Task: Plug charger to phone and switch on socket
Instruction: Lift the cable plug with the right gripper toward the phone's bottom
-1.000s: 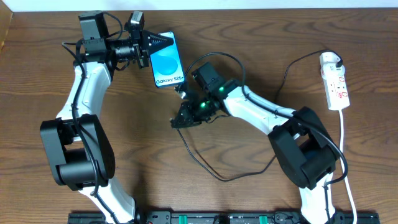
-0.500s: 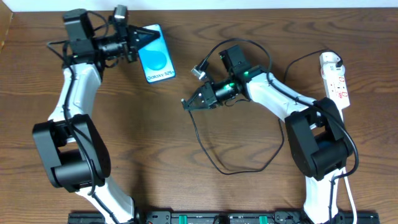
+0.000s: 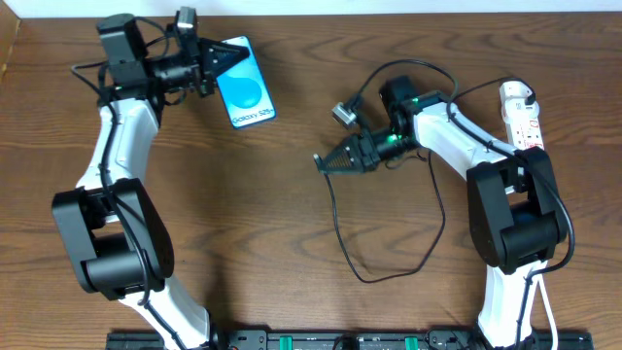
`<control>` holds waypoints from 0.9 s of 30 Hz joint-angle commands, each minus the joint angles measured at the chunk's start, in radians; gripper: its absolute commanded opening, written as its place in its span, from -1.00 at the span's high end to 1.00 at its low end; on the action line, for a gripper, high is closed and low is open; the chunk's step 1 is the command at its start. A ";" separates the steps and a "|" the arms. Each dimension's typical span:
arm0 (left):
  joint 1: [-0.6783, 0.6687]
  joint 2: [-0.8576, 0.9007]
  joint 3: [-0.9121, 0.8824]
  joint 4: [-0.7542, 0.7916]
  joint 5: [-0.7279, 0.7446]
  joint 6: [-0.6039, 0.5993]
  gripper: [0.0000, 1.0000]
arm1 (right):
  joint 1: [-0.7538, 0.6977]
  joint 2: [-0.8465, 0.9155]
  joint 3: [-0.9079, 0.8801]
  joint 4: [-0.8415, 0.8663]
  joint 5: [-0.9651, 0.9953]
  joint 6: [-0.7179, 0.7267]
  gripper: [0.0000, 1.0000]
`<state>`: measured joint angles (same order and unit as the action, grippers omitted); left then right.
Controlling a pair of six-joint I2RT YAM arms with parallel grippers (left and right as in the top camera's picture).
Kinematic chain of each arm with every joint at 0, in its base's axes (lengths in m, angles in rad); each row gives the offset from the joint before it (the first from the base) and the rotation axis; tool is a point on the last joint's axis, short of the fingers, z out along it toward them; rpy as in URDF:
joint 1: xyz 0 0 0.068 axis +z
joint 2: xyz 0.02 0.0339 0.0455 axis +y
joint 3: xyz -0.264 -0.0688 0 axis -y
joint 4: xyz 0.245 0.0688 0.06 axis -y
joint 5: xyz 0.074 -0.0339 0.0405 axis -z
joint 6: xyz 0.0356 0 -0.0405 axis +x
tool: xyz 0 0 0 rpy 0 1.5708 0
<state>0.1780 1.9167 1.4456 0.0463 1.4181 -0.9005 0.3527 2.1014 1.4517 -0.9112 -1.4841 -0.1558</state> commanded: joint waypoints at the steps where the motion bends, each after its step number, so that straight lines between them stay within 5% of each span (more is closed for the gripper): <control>1: -0.042 -0.029 -0.002 0.004 -0.041 0.022 0.85 | -0.009 0.012 0.004 -0.143 -0.064 -0.396 0.98; 7: -0.130 -0.029 -0.002 0.004 -0.094 0.051 0.86 | -0.009 0.012 0.004 -0.315 -0.072 -0.629 0.98; 18: -0.217 -0.029 -0.004 -0.040 -0.287 0.051 0.86 | -0.011 0.012 0.004 -0.329 -0.077 -0.689 0.98; 27: -0.217 -0.029 -0.004 0.003 -0.305 0.055 0.86 | -0.065 0.012 0.005 -0.278 -0.077 -0.702 0.97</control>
<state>-0.0410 1.9167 1.4452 0.0170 1.1137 -0.8589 0.3206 2.1014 1.4517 -1.1957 -1.5330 -0.8261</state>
